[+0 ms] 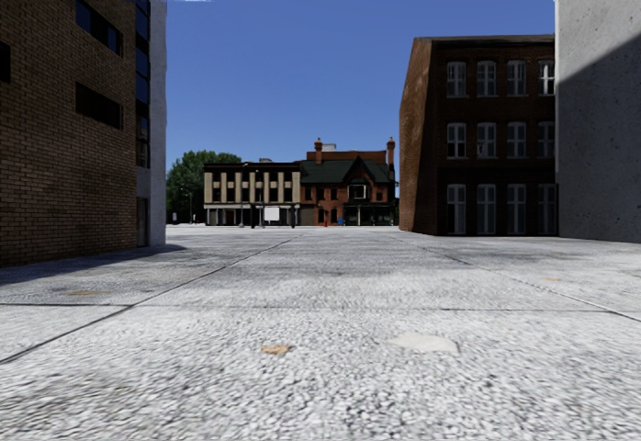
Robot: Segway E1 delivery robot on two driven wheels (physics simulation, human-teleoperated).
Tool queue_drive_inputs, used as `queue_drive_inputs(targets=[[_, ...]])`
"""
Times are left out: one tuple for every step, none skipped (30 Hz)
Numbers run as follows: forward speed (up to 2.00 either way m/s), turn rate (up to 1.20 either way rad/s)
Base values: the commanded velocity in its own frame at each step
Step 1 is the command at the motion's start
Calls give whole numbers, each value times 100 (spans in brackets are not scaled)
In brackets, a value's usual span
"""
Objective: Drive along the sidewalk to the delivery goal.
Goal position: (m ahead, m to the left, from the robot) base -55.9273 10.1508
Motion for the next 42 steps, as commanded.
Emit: queue_drive_inputs(targets=[[75,33],[75,33],[75,33],[75,36],[75,38],[75,38],[75,39],[75,39],[75,39],[75,42],[75,42],[75,43],[75,43],[75,43],[75,43],[75,43],[75,47],[75,49],[75,49],[75,50],[75,50],[75,50],[75,50],[75,50],[75,50],[75,50],[75,50],[75,50],[75,50],[75,50],[75,50],[75,50],[75,50],[75,50],[75,50],[75,50],[75,51],[75,51],[75,51],[75,51],[75,51],[75,51]])
